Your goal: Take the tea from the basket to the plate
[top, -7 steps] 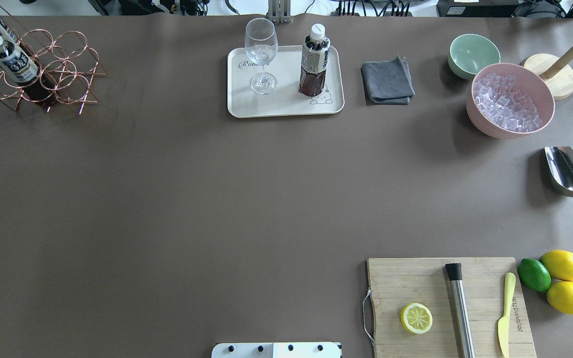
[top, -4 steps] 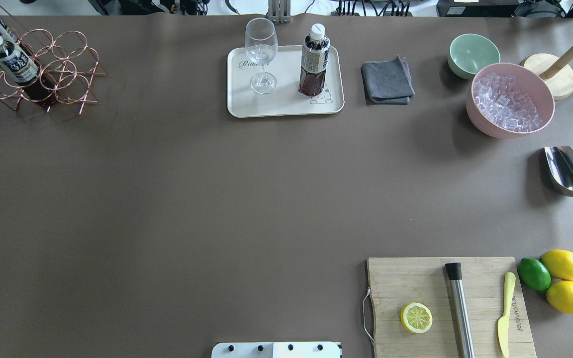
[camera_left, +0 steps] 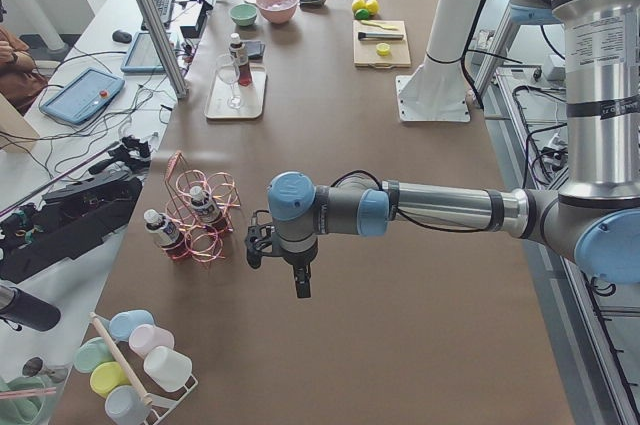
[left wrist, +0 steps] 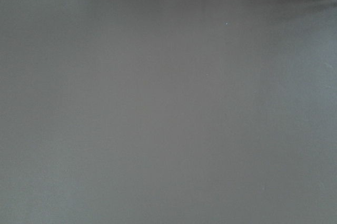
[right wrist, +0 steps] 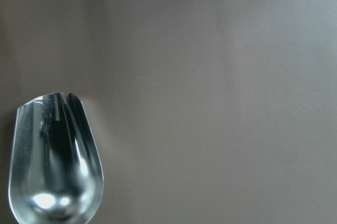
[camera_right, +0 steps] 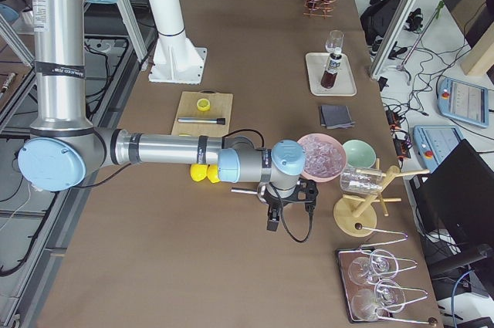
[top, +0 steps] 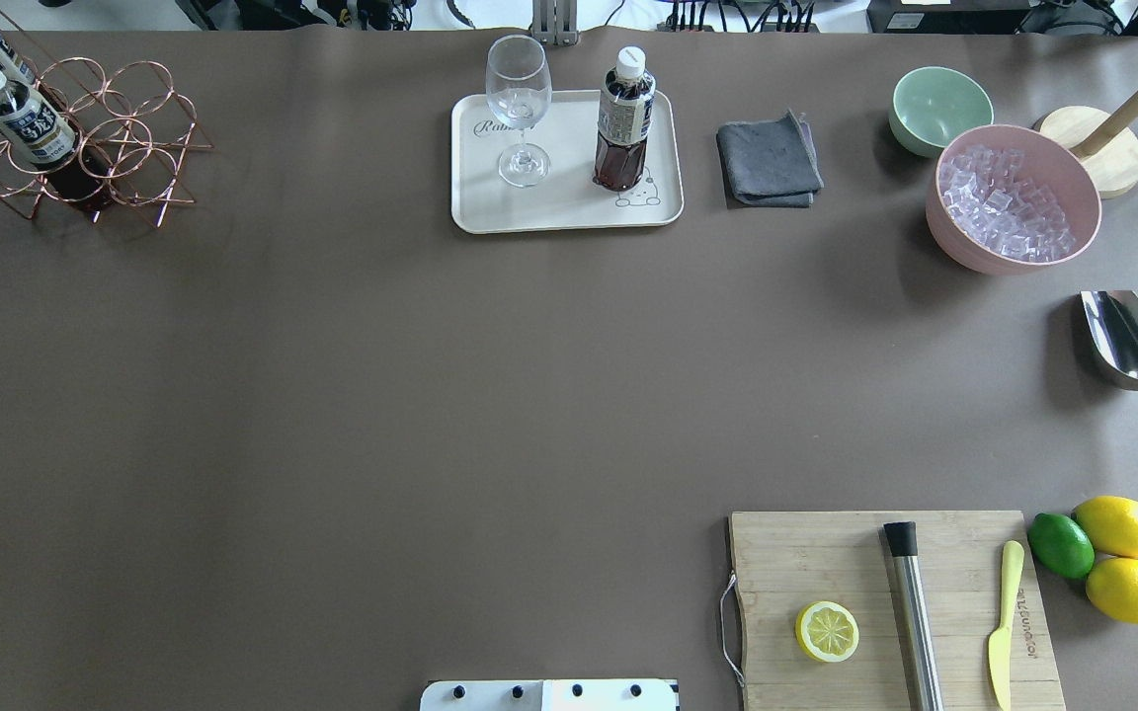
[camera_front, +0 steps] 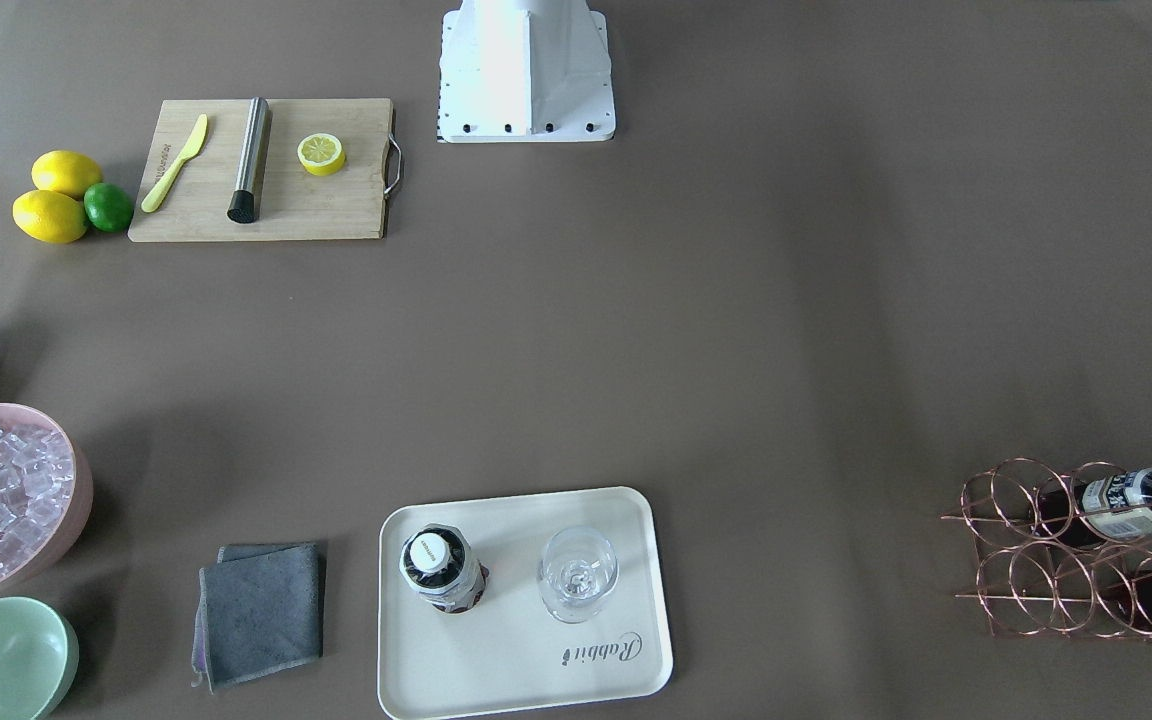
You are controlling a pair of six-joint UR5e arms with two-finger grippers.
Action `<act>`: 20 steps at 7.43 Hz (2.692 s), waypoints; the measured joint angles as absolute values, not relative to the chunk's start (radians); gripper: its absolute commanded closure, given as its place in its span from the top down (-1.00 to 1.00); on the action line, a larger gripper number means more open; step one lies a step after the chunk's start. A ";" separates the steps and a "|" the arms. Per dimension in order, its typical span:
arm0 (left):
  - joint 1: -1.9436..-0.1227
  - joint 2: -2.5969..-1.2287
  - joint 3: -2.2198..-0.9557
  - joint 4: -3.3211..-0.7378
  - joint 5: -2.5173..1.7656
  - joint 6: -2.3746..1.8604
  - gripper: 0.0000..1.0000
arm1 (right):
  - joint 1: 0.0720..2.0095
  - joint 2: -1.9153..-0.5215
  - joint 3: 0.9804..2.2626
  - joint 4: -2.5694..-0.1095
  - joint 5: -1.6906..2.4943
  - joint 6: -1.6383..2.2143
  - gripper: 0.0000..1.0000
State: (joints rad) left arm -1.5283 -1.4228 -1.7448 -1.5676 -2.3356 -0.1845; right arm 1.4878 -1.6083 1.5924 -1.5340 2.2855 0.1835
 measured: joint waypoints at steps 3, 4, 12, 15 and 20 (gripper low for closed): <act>-1.539 -1.415 -1.729 -1.587 -2.360 -0.188 0.96 | 1.484 -1.607 1.581 -1.534 2.283 0.188 1.00; -1.541 -1.414 -1.732 -1.588 -2.365 -0.187 0.96 | 1.484 -1.606 1.581 -1.534 2.283 0.189 1.00; -1.540 -1.423 -1.739 -1.589 -2.367 -0.187 0.96 | 1.483 -1.606 1.580 -1.534 2.276 0.192 1.00; -1.540 -1.424 -1.740 -1.589 -2.367 -0.187 0.96 | 1.483 -1.606 1.580 -1.534 2.274 0.192 1.00; -1.540 -1.423 -1.742 -1.591 -2.366 -0.183 0.96 | 1.483 -1.606 1.579 -1.534 2.273 0.192 1.00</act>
